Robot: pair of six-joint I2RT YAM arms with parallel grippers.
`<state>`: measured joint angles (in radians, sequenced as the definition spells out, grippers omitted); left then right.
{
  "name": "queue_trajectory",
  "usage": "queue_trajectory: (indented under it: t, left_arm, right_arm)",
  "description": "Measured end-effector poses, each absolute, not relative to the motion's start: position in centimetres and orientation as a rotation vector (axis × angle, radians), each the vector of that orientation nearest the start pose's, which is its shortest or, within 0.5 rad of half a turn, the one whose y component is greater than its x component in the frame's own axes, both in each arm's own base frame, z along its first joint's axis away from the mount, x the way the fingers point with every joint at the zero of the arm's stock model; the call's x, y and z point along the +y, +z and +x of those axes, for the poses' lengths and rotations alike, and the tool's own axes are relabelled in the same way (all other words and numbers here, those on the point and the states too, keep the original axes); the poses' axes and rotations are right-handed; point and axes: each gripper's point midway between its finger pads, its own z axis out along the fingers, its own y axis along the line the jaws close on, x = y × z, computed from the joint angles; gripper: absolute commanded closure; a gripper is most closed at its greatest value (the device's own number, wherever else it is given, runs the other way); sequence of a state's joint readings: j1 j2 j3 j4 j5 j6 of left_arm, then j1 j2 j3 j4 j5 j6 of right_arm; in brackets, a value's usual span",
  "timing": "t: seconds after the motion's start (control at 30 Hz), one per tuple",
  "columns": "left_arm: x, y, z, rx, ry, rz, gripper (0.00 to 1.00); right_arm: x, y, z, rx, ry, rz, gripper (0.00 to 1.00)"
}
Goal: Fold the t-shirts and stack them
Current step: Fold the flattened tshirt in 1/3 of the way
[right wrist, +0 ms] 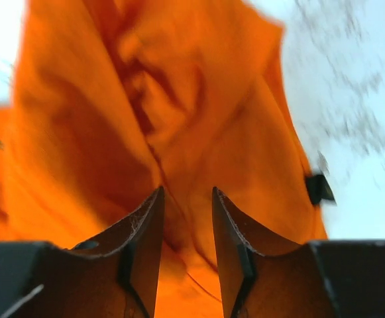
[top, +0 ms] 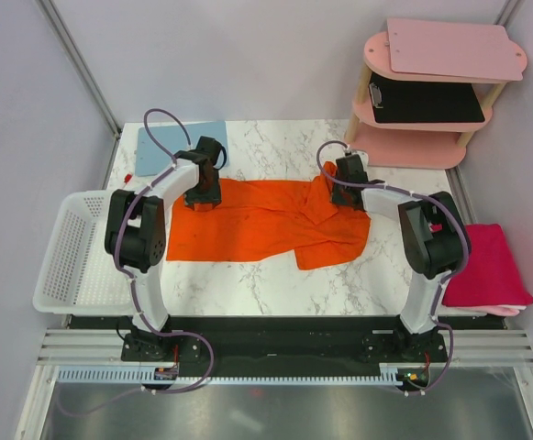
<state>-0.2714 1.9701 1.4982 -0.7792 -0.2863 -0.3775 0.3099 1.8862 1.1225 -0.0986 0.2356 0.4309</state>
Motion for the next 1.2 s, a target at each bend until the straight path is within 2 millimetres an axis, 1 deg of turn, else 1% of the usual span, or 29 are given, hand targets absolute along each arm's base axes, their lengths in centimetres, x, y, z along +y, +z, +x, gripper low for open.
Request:
queue_trajectory:
  t: [0.17,0.23,0.3,0.43,0.53,0.6,0.67,0.7,0.73,0.8,0.9,1.07,1.17,1.2]
  left_arm:
    - [-7.8,5.2,40.3,2.734,0.233,-0.2,0.36]
    - [-7.8,5.2,40.3,2.734,0.233,-0.199,0.36]
    - [-7.8,5.1,40.3,2.737,0.235,-0.199,0.37]
    - [-7.8,4.5,40.2,2.75,0.243,-0.196,0.37]
    - [-7.8,4.2,40.1,2.757,0.247,-0.194,0.37]
    - [-7.9,4.2,40.1,2.757,0.248,-0.192,0.37]
    - [-7.9,4.2,40.1,2.757,0.247,-0.189,0.37]
    - [-8.0,4.2,40.1,2.757,0.247,-0.187,0.37]
    - [-8.0,4.2,40.1,2.757,0.247,-0.185,0.37]
    - [-8.0,4.2,40.1,2.757,0.247,-0.186,0.37]
    - [-8.0,4.2,40.1,2.756,0.25,-0.186,0.37]
    - [-7.7,4.2,40.1,2.752,0.275,-0.19,0.38]
    - [-7.5,3.8,40.0,2.758,0.294,-0.189,0.39]
    - [-7.4,3.7,40.0,2.762,0.305,-0.189,0.39]
  right_arm:
    - [12.8,4.4,46.7,2.321,0.117,0.232,0.57]
    - [13.2,5.2,47.3,2.298,0.138,0.226,0.56]
    - [13.5,5.4,47.6,2.287,0.154,0.221,0.56]
    - [13.9,5.3,47.9,2.292,0.171,0.21,0.56]
    - [14.5,4.6,48.7,2.3,0.192,0.2,0.56]
    - [14.7,3.9,48.7,2.315,0.199,0.195,0.57]
    - [14.9,3.2,48.6,2.333,0.209,0.189,0.67]
    - [14.9,3.0,48.5,2.338,0.21,0.187,0.8]
    - [15.0,2.7,48.5,2.344,0.214,0.188,0.87]
    - [15.2,2.7,48.7,2.343,0.224,0.183,0.97]
    - [15.4,2.8,48.7,2.344,0.233,0.184,1.0]
    - [14.9,3.1,48.2,2.36,0.207,0.194,0.98]
    - [14.2,4.4,47.6,2.369,0.169,0.204,0.98]
    - [14.0,5.1,47.6,2.368,0.157,0.208,0.98]
